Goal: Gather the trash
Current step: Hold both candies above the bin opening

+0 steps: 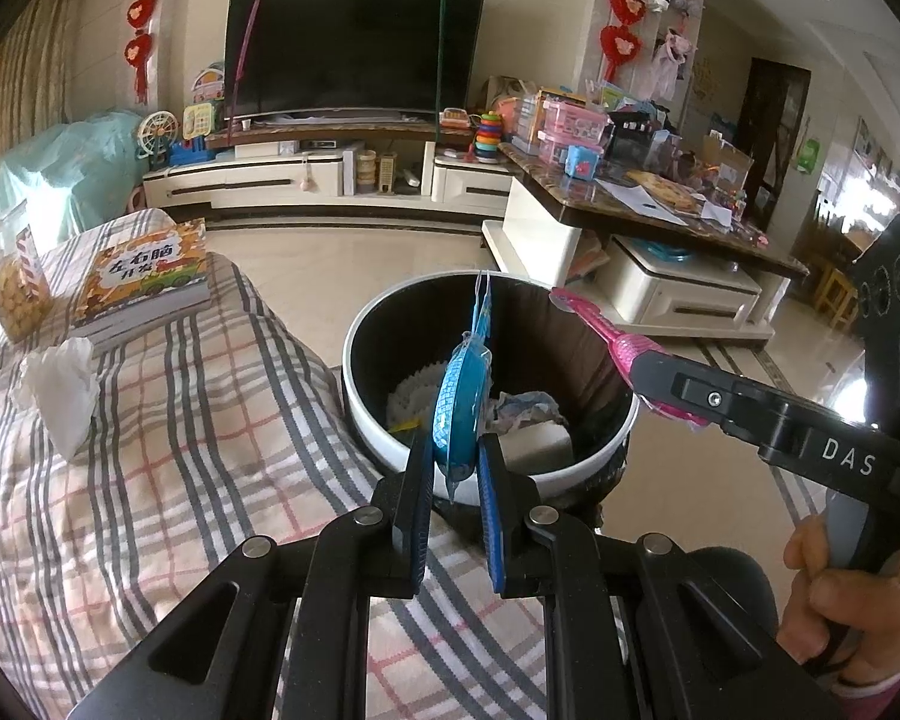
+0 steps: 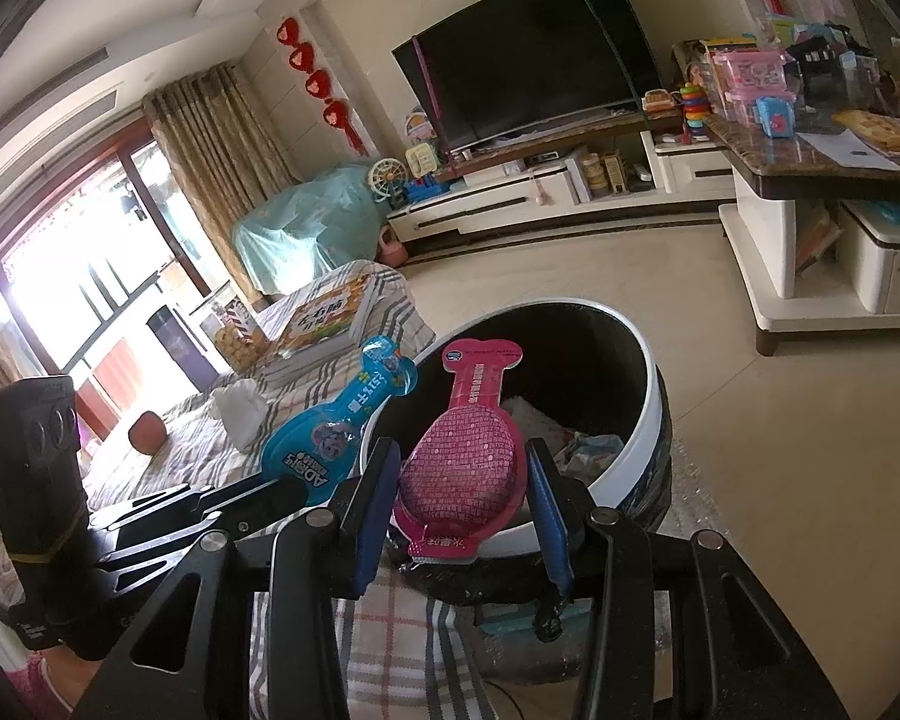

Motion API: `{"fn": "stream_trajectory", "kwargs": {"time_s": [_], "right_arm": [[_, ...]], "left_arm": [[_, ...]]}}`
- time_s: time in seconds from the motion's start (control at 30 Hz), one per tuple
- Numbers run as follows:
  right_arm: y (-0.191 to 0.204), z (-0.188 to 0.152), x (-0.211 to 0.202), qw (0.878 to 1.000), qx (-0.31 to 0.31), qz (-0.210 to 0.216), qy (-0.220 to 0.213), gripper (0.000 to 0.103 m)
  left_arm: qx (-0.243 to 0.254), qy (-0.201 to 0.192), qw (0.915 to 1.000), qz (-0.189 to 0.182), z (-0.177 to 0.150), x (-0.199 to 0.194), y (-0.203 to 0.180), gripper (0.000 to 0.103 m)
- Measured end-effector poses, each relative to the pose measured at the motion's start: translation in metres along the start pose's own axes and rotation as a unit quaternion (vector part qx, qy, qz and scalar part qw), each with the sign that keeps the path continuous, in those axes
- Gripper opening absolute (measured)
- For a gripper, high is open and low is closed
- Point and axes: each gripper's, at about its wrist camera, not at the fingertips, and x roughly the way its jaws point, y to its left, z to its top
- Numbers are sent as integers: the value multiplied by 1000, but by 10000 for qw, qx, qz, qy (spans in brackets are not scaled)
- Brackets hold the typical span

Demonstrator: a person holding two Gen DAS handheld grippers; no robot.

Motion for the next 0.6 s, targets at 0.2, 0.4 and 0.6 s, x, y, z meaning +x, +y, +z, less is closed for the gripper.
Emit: {"fn": "stream_trajectory", "kwargs": {"time_s": [0.2,0.4,0.6], "right_arm": [[0,2,2,10000,-10,-19,-2,43],[-3,8,6,10000,-32,-48,14,43],[-7,15,12,10000,-40,-79,33,43]], "left_arm": [[35,19,10000,25,4,7,-2,13],[75,38,10000,43,8,13,-3,13],[107,41,9999,71,13,18,-3,13]]}}
